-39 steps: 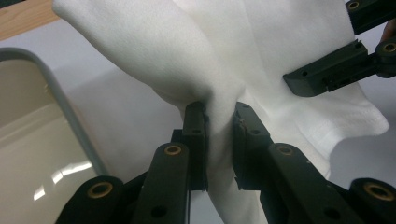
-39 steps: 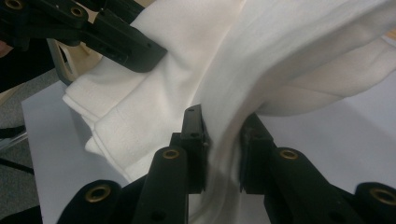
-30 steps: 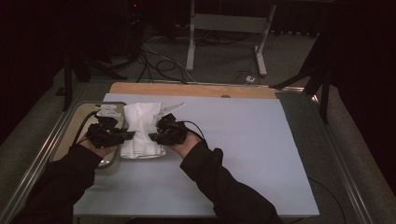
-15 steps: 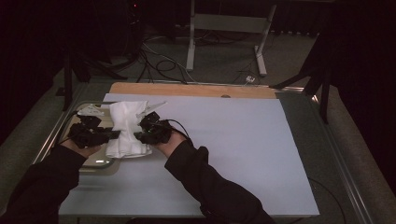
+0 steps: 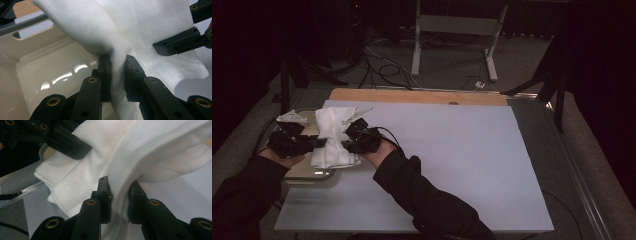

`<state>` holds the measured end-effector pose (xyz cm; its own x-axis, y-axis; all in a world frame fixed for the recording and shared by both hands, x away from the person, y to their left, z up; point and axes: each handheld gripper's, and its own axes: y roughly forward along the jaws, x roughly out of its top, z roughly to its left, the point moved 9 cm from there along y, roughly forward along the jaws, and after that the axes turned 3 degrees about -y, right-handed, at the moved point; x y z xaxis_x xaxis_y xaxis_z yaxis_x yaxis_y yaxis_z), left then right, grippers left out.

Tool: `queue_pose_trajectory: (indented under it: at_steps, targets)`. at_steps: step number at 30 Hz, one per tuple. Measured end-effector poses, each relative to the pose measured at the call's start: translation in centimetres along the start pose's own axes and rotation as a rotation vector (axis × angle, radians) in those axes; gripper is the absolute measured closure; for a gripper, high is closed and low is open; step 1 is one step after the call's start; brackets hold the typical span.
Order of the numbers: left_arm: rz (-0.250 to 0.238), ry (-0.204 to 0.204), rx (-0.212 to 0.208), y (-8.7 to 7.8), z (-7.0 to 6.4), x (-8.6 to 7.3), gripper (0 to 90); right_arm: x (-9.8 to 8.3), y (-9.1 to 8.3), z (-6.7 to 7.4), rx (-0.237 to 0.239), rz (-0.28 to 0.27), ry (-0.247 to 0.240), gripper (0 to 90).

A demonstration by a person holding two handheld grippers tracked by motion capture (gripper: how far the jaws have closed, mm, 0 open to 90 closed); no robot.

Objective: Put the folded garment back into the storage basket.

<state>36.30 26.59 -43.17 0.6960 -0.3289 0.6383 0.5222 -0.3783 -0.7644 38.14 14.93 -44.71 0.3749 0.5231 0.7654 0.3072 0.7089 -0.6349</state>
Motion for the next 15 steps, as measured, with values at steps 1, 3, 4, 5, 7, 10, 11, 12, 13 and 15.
queue_pose_trajectory:
  at_steps: [1,3,4,5,7,10,11,12,13,15]
  targets:
    - [0.001,0.002,0.001,-0.1,0.2,-0.1,77.3,0.1,0.1,0.1,0.0,-0.002,0.0,75.8]
    - [0.0,-0.002,0.004,-0.5,0.6,-0.3,77.3,0.5,0.6,0.6,0.003,-0.001,-0.008,75.8]
    - [0.0,-0.002,0.004,-0.5,0.6,-0.3,77.2,0.5,0.6,0.6,0.003,-0.001,-0.008,75.8]
    - [0.003,-0.004,0.006,-0.7,1.0,-0.5,77.2,0.7,0.8,0.9,0.002,-0.003,-0.003,75.8]
    - [0.002,-0.009,0.01,-1.0,1.3,-0.6,77.2,1.0,1.1,1.2,0.002,-0.001,-0.01,75.8]
    - [0.0,-0.012,0.011,-1.2,1.6,-0.7,77.2,1.2,1.3,1.5,0.003,-0.005,-0.008,75.8]
    - [0.008,-0.005,0.016,-1.5,1.9,-0.9,77.2,1.4,1.5,1.8,0.005,-0.006,-0.005,75.8]
    - [0.008,-0.005,0.016,-1.5,1.9,-0.9,77.2,1.4,1.5,1.8,0.005,-0.006,-0.005,75.8]
    - [0.01,-0.007,0.02,-1.8,2.2,-1.1,77.2,1.7,1.8,2.1,0.005,-0.006,-0.009,75.8]
    - [0.008,-0.015,0.024,-2.0,2.6,-1.2,77.2,1.9,2.1,2.4,0.007,-0.006,-0.009,75.8]
